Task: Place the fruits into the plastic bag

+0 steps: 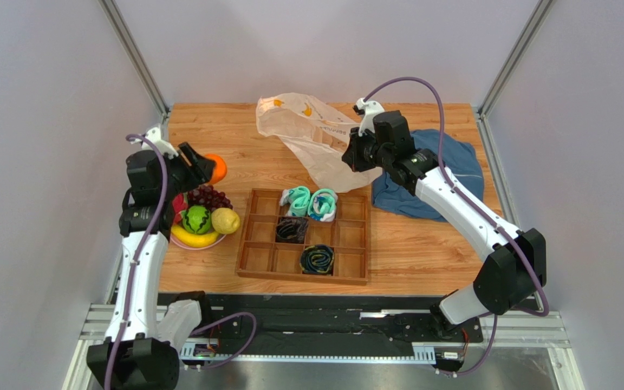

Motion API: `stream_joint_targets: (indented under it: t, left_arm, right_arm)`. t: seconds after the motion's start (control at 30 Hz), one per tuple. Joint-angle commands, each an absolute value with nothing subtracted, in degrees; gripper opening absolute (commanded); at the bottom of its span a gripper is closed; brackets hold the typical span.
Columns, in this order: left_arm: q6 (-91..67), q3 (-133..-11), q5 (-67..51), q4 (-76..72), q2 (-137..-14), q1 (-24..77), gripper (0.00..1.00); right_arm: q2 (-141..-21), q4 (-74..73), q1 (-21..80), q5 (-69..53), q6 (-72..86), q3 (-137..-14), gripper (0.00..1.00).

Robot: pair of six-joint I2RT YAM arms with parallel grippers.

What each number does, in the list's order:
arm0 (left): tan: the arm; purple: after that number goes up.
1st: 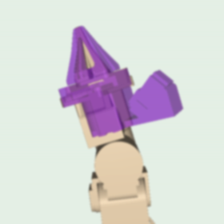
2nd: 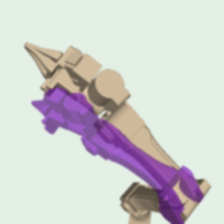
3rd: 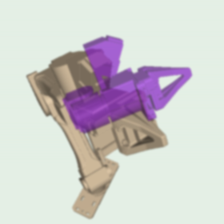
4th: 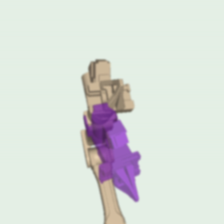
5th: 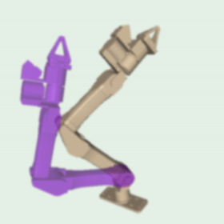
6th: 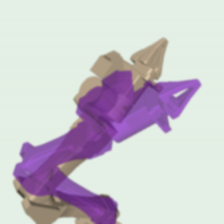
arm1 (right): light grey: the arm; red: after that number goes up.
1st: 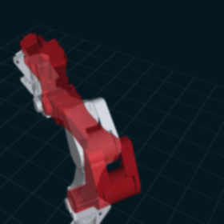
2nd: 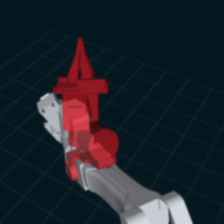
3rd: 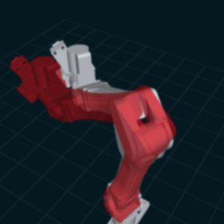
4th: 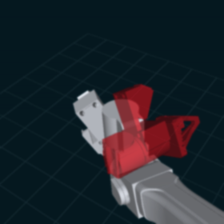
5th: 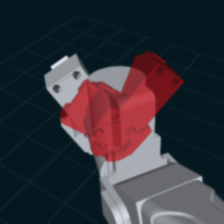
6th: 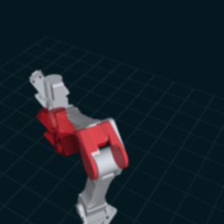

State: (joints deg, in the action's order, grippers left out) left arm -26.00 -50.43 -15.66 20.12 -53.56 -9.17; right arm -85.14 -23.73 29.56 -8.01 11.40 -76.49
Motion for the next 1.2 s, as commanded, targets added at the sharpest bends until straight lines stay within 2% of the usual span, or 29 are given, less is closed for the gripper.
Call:
stream_joint_targets:
  t: [0.0,0.13,0.37,0.63,1.17]
  left_arm:
    - [-24.1,-57.9,-15.8,14.4,-52.6,-0.4,0.38]
    - [-25.3,-64.1,-10.6,10.4,-57.6,9.2,0.38]
    - [-24.8,-76.5,-7.2,6.6,-74.8,22.7,0.36]
    - [-26.3,-88.7,-6.5,5.1,-89.4,28.6,0.36]
    - [-30.4,-90.2,-9.8,5.1,-101.3,32.9,0.35]
  right_arm:
    - [-84.9,-22.2,29.8,-7.9,10.6,-78.4,0.00]
    - [-85.2,-22.3,30.0,-8.6,10.8,-78.7,0.00]
    - [-84.4,-22.9,30.5,-8.9,10.9,-78.7,0.00]
    - [-83.2,-23.0,31.2,-9.1,11.1,-77.8,0.00]
    - [-82.0,-23.3,31.2,-8.0,10.7,-78.0,0.00]
